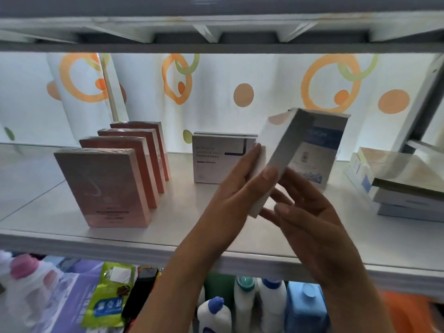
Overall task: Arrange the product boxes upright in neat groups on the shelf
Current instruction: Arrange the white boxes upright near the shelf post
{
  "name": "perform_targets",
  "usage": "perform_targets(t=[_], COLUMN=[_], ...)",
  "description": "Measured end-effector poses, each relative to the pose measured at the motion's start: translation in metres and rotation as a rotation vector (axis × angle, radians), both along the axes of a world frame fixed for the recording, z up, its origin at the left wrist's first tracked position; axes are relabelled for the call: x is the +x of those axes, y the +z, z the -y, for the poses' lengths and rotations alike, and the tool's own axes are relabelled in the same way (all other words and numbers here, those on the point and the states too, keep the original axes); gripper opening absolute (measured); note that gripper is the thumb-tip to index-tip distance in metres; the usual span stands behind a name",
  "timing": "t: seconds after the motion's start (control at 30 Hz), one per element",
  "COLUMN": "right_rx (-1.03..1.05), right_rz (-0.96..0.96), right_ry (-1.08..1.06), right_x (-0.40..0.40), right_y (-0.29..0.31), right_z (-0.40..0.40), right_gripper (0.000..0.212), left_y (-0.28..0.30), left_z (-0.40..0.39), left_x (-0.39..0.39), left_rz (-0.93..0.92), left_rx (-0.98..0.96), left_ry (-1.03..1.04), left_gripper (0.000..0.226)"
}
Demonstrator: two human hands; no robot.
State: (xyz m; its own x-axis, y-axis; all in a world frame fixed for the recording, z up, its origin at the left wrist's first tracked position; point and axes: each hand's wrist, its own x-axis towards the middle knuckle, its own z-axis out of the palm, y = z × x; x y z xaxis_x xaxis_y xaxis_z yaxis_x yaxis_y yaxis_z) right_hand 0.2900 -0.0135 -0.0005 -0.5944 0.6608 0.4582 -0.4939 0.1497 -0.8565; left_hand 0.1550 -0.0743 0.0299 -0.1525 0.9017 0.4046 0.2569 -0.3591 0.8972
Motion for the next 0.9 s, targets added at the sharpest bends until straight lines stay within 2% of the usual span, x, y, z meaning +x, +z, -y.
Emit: perform_targets(t=[0.13,0.23,0.3,0.4,0.47,0.5,0.57,0.6,0.67,0.8,0.9], right_rx=[0.199,0.319,0.349,0.144,0.005,-0.042,-0.114,-0.136,-0.129,-0.125,-0.112], right_rz=[0.072,0.184,0.269,0.280,0.377,0.422,0.421,0.413,0.447,0.538,0.589], right_ry=[-0.298,-0.466,-0.583,-0.758,-0.853,-0.843,-0.694,-0.613,-0.584,-0.635,-0.654], right_x=[-0.006,-0.009,-0.013,-0.015,-0.010,-0.007,-0.003,-0.004,-0.006,-0.009,-0.011], right_y=[0.005,0.002,-0.005,-0.009,-0.006,-0.006,-0.009,-0.012,-0.019,-0.028,-0.030], right_z=[0.006,0.002,-0.004,-0.013,-0.020,-0.023,-0.029,-0.029,-0.029,-0.030,-0.029], right_gripper=[0.035,0.036,0.037,0.056,0.066,0.066,0.050,0.041,0.032,0.031,0.031], left_y=[0.005,-0.006,-0.015,-0.024,-0.026,-0.028,-0.031,-0.035,-0.043,-0.061,-0.066], left_z=[-0.002,-0.002,-0.002,-0.003,-0.005,-0.006,-0.009,-0.011,-0.014,-0.016,-0.016], left_x=[-0.004,-0.008,-0.014,-0.027,-0.037,-0.042,-0.050,-0.053,-0.057,-0.057,-0.055], left_rz=[0.027,0.151,0.268,0.478,0.605,0.645,0.693,0.700,0.652,0.411,0.284], left_rx=[0.022,0.046,0.056,0.032,0.016,0.012,0.003,-0.005,-0.023,-0.049,-0.037], left_ry=[-0.014,0.040,0.058,0.055,0.036,0.033,0.038,0.049,0.104,0.357,0.452], left_gripper=[0.030,0.030,0.021,0.022,0.028,0.031,0.035,0.035,0.033,0.024,0.022])
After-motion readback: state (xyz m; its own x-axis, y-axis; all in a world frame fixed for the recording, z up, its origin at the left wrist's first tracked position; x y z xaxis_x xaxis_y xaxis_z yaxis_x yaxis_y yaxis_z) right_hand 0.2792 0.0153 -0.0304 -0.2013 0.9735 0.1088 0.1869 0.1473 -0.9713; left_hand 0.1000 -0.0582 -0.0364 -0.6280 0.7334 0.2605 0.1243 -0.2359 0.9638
